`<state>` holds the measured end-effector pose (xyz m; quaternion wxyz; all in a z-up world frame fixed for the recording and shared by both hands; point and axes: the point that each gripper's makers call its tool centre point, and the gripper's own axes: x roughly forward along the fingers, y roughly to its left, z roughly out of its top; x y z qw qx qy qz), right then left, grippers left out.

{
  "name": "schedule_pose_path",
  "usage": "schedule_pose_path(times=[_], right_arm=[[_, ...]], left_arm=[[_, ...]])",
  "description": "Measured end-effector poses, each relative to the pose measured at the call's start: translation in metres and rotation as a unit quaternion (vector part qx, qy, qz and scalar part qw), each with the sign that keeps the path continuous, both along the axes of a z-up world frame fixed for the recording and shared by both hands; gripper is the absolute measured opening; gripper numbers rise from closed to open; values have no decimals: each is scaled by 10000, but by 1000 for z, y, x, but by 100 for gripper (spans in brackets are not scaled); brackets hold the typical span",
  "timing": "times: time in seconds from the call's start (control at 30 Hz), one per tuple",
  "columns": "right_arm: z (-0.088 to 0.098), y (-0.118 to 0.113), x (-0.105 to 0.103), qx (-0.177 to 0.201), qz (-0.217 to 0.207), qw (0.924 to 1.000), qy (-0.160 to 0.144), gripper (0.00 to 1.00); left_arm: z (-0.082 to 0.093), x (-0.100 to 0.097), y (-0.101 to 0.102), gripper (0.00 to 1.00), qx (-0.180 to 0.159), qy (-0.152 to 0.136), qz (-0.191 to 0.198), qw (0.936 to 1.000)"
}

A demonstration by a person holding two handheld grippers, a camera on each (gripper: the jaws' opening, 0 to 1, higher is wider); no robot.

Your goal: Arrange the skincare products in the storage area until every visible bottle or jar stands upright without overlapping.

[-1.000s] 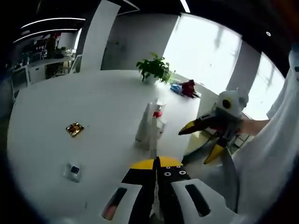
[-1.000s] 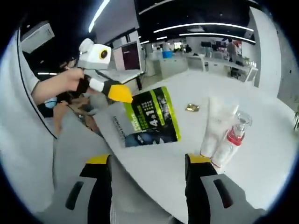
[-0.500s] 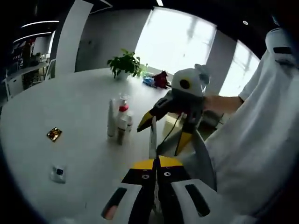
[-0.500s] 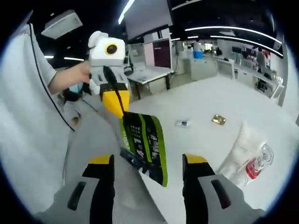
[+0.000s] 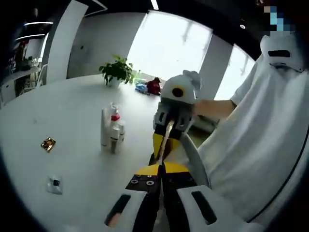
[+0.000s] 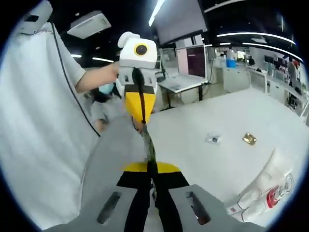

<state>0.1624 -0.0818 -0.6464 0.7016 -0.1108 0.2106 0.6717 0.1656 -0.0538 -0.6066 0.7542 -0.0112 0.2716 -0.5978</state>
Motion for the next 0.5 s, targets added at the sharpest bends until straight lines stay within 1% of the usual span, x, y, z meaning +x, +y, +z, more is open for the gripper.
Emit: schedule_pose_path(times=[0.03,0.07,0.1,0.17,0.23,0.27,0.3,0.33,0.37,0.4,0.43,0.47,0.5], right_arm=[[1,-1,3,56,-47,9999,-83,1],[1,-2,0,75,-17,9999,107,1],[2,-3,2,94,-105,9998,168,1],[2,-5,5,144,-185,9997,83,1],[3,-7,6,170,-246,9994,153,1],[3,-8,7,195,-330,9992,115,1],[4,-8,8,241,-371,9989,126,1],[8,-7,9,389,-474,9979,215,1],[11,-7,13,572,-654,9956,353,1],[14,-7,15,692,-737,9940,417,1],[18,-7,18,908,-881,9906,523,1],[21,-8,21,1037,-980,9881,576,1],[24,-10,23,1175,-1090,9850,641,1]], left_arm=[[1,2,-1,2,-53,58,86,9999],[2,3,-2,2,-78,75,94,9999],[2,3,-1,2,-96,81,83,9999],[2,7,0,2,-121,-12,158,9998],[2,6,-2,2,-171,52,154,9997],[3,10,-1,4,-200,-72,228,9995],[2,20,1,4,-189,-337,446,9983],[0,26,5,5,-94,-481,559,9972],[1,29,5,6,-96,-564,711,9958],[-2,32,8,8,-19,-462,837,9954],[-6,33,13,10,62,-231,993,9948],[-4,42,16,19,-63,-286,1268,9915],[-2,46,18,27,-140,-322,1354,9902]])
